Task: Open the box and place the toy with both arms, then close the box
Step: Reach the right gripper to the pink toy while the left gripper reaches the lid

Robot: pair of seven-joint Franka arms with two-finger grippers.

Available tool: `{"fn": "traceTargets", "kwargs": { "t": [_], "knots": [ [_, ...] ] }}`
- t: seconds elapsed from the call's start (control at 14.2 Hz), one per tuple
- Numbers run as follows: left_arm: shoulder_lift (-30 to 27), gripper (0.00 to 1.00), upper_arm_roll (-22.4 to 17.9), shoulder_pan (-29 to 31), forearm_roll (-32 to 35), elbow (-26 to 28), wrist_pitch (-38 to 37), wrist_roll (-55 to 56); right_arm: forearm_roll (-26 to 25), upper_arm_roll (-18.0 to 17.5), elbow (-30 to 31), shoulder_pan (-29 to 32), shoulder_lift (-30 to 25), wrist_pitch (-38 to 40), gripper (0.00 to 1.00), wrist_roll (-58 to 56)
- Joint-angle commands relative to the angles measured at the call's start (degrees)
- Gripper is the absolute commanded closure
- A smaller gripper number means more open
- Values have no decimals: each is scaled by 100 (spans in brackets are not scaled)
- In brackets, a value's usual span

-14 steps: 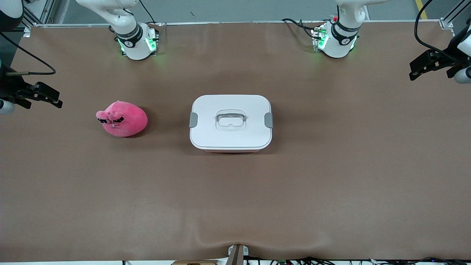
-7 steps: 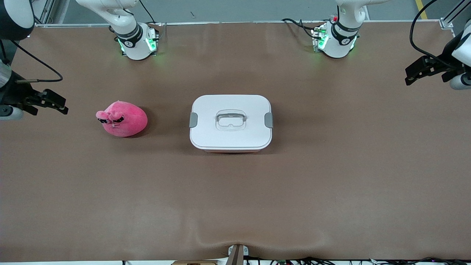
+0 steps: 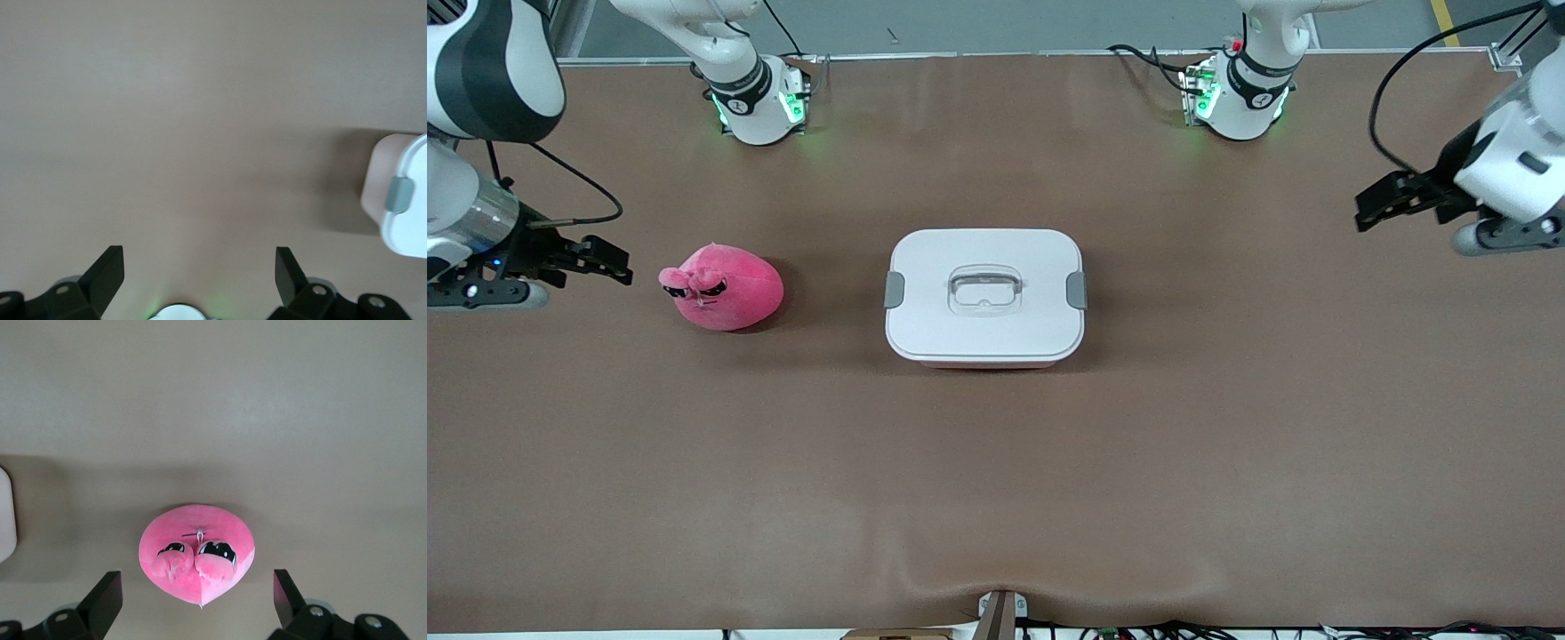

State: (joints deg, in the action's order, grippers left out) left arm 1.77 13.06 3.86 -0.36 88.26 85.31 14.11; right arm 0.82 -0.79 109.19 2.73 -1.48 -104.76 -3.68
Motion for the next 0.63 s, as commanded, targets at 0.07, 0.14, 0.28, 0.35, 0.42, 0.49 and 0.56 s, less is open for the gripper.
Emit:
{"fn": "traceTargets", "kwargs": {
  "t": [0.07,0.14,0.28,0.35,0.42,0.49,0.56],
  "knots": [
    [120,0,414,-280,-122,385,713,1194,32,-79,427,-27,-98,-71,0,-10],
    [226,0,555,-412,-105,377,837,1791,32,-88,540,-27,-98,-80,0,-19],
    [428,0,706,-727,-70,376,1083,2908,32,-97,708,-36,-107,-71,9,-19],
    [516,0,715,-929,-35,376,1162,3322,32,-106,778,-36,-107,-80,9,-10],
    [587,0,715,-1114,-35,376,1233,3718,32,-106,874,-36,-107,-106,9,-10],
    [640,0,715,-1325,-35,359,1338,4209,32,-106,997,-62,-107,-193,9,-10],
    [718,0,715,-1518,-35,350,1487,4693,32,-106,1120,-141,-133,-281,9,-19]
  ]
}}
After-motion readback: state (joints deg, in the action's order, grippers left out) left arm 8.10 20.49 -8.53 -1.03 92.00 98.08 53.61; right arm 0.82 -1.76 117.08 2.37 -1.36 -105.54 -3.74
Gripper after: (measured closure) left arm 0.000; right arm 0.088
